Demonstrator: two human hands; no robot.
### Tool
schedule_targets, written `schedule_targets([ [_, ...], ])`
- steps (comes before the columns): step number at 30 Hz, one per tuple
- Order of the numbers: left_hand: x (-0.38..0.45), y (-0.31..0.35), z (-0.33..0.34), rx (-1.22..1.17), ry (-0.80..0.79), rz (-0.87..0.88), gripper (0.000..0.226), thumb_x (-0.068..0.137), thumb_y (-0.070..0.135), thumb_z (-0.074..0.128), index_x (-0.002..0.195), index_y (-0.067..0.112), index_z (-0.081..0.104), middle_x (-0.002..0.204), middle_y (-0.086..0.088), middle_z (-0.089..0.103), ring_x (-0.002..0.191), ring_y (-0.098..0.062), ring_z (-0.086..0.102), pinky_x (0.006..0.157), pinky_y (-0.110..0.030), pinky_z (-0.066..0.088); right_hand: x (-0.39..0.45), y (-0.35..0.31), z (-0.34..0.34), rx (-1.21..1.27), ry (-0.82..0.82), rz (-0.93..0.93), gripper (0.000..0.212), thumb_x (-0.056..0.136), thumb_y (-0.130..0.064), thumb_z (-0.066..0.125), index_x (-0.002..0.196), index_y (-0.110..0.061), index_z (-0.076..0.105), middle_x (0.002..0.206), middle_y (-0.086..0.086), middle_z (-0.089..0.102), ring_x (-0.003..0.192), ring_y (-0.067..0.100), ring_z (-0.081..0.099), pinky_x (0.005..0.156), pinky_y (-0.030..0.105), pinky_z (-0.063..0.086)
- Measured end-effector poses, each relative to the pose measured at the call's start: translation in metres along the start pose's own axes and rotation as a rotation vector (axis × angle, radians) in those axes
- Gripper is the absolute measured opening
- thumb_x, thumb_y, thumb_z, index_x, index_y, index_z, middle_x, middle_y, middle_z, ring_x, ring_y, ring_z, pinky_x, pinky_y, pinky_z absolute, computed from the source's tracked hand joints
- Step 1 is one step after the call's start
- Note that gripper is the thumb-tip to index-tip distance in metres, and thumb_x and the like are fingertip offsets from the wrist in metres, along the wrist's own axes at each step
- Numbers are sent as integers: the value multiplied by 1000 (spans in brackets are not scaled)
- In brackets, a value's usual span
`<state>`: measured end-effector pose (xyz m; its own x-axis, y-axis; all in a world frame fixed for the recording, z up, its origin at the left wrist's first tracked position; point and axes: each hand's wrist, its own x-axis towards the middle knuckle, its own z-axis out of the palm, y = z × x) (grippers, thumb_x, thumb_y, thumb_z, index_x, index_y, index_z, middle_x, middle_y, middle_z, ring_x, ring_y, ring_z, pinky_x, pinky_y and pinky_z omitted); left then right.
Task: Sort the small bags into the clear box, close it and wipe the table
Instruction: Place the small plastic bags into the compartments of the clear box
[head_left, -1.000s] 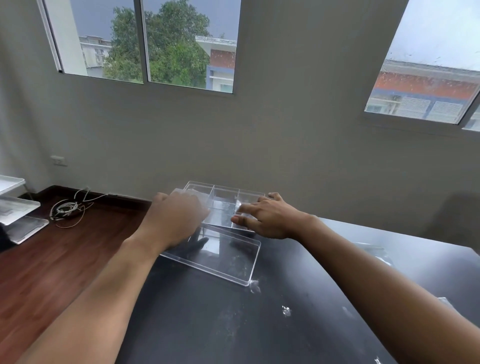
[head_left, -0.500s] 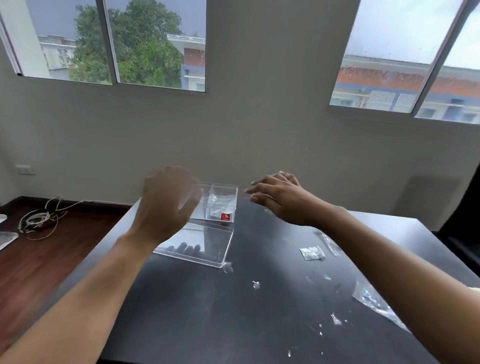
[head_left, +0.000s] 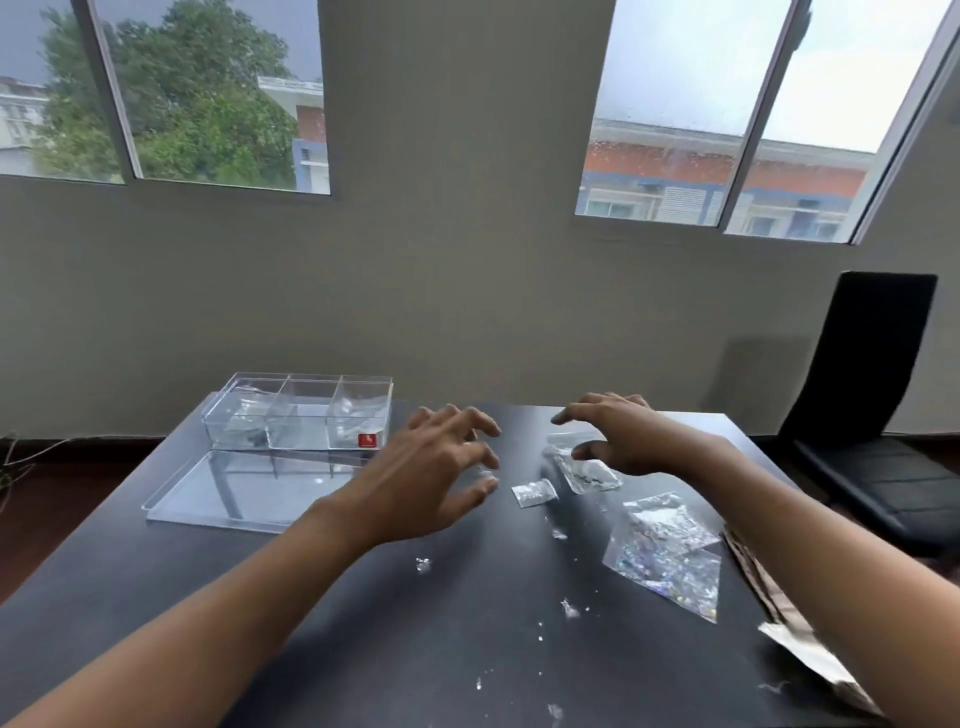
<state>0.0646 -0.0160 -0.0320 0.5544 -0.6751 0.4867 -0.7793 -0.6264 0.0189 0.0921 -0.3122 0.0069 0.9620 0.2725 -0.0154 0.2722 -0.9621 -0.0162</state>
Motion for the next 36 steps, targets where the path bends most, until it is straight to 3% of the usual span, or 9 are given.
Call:
schedule_targets([
  [9,54,27,40,-33,-208,-109,45,96,62,52,128,33,65,132,10,56,124,-14,53,103,-39,33,2,17,16,72,-54,61,61,90,-38,72,146,-33,48,149,-4,54,138,24,48,112,49,36],
  [14,61,30,51,-203,-316,-267,35,92,53,65,123,38,65,120,6,55,121,-19,53,102,-41,35,7,21,15,162,-27,77,75,81,-38,84,146,-27,49,122,-2,60,114,22,57,103,40,45],
  [17,64,29,52,-246,-330,-337,26,88,52,70,110,38,64,109,10,51,118,-17,53,100,-39,34,8,24,15,175,34,91,70,75,-44,87,136,-27,58,104,-7,56,96,16,51,97,41,47],
  [22,70,31,53,-289,-338,-429,20,86,46,77,97,33,66,100,16,54,114,-14,57,98,-38,31,7,23,18,137,135,93,49,73,-41,88,115,-26,68,85,-12,51,88,15,47,79,34,39],
  [26,72,35,53,-308,-347,-502,21,87,42,77,96,26,68,81,24,58,99,-8,56,98,-41,25,2,20,19,158,186,93,29,80,-29,84,106,-22,73,89,-7,55,88,17,50,81,34,46],
  [31,69,40,51,-311,-267,-508,17,88,40,74,92,25,69,70,25,62,88,0,55,104,-43,21,-4,18,7,297,320,138,14,84,-22,81,95,-15,75,92,-2,59,89,20,54,75,27,37],
  [36,73,40,40,-366,-97,-531,13,89,35,73,81,32,64,83,21,76,97,1,65,95,-37,24,-10,10,-21,494,434,161,15,84,-17,80,80,-18,66,81,2,70,70,16,57,67,29,47],
])
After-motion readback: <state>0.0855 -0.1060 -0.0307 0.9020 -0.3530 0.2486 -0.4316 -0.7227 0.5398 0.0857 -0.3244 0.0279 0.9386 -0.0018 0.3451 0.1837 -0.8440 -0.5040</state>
